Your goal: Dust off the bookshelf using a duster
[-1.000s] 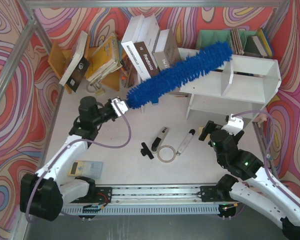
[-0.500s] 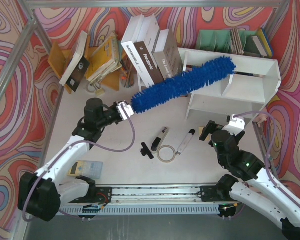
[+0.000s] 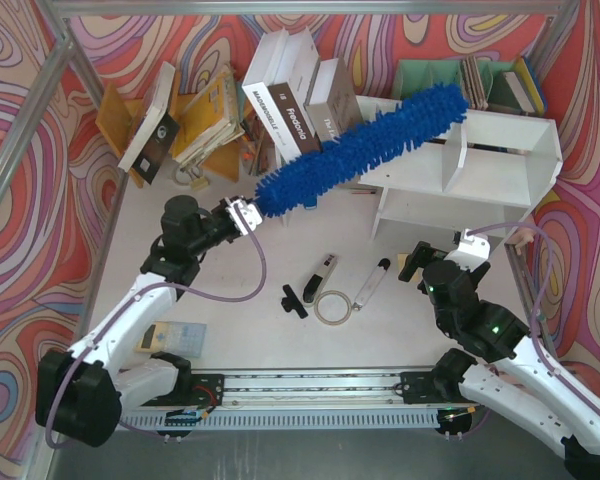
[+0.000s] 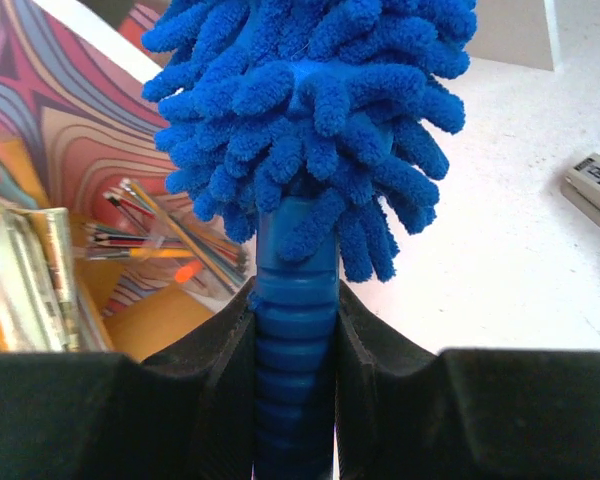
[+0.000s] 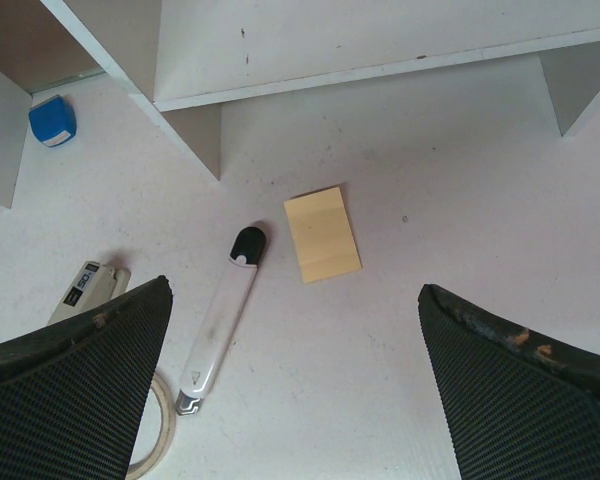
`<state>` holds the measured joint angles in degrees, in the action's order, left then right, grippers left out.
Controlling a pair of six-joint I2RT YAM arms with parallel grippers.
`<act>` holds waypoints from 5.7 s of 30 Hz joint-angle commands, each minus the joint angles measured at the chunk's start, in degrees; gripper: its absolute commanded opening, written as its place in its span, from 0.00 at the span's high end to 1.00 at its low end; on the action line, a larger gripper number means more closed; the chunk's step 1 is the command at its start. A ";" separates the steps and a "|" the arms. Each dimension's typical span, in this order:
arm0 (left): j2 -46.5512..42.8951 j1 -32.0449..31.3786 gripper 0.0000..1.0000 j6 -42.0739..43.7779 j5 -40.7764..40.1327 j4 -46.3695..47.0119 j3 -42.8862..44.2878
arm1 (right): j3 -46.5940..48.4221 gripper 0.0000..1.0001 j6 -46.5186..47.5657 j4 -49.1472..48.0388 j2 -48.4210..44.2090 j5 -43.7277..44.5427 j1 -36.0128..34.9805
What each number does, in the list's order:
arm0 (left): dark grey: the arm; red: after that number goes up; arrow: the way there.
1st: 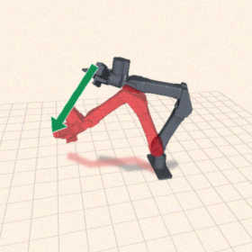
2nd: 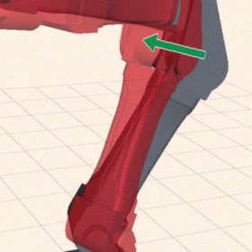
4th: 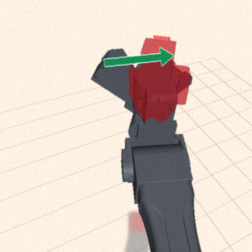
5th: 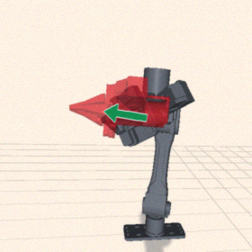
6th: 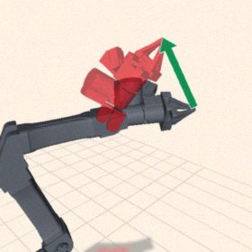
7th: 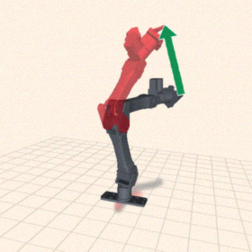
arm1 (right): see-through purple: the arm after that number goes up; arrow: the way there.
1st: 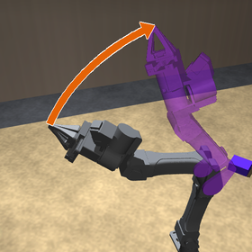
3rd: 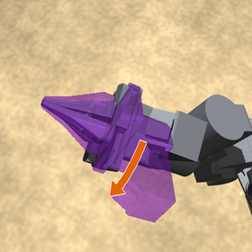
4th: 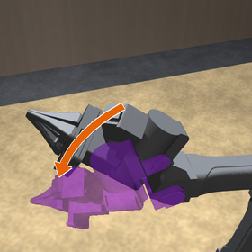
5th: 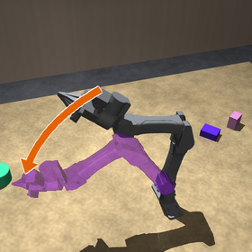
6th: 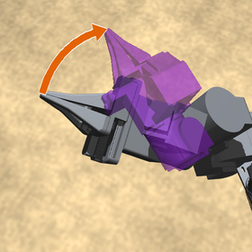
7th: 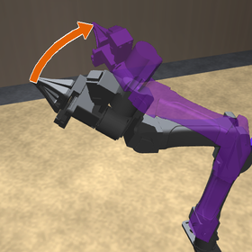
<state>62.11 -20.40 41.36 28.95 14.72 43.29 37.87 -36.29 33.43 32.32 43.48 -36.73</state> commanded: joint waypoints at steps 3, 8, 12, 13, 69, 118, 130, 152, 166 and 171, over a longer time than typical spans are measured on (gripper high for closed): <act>3.24 -1.82 1.00 -1.44 -0.58 2.14 -0.88 | 0.54 0.01 -0.83 0.33 -0.30 1.26 0.08; 2.52 -2.78 1.00 -1.45 -1.86 1.89 -1.04 | 0.37 0.01 -0.57 -0.01 -0.50 1.16 0.08; -0.30 -2.89 1.00 -4.54 -4.37 3.86 -1.06 | 0.41 0.01 -0.53 -0.03 -0.50 1.08 0.10; -1.27 -2.84 1.00 -5.45 -4.98 4.60 -0.83 | 0.29 0.01 -0.52 -0.11 -0.50 1.08 0.10; -12.89 -9.65 1.00 -65.71 -38.01 -64.76 33.03 | 2.79 0.01 -1.30 0.76 3.24 -0.91 0.08; -11.73 -25.74 1.00 -77.04 -45.64 -52.77 9.77 | 2.31 0.01 -1.12 1.20 4.61 -1.03 0.08; -19.40 -25.74 1.00 -72.72 -44.54 -55.08 19.70 | 1.80 0.01 -1.07 0.89 4.35 -0.89 0.08; -14.12 -25.74 1.00 -78.73 -47.58 -46.23 2.52 | 1.38 0.01 -1.04 0.24 5.13 -1.15 0.12; -13.10 -25.74 1.00 -79.46 -47.47 -37.88 -3.96 | 1.16 0.01 -0.76 0.21 5.32 -1.02 0.08; -13.06 -25.74 1.00 -79.12 -47.29 -37.22 -4.17 | 1.22 0.01 -0.62 -0.03 5.41 -1.03 0.08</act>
<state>50.11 -45.89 -37.95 -16.75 -27.40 39.97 39.20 -37.45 33.71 37.67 41.32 -36.73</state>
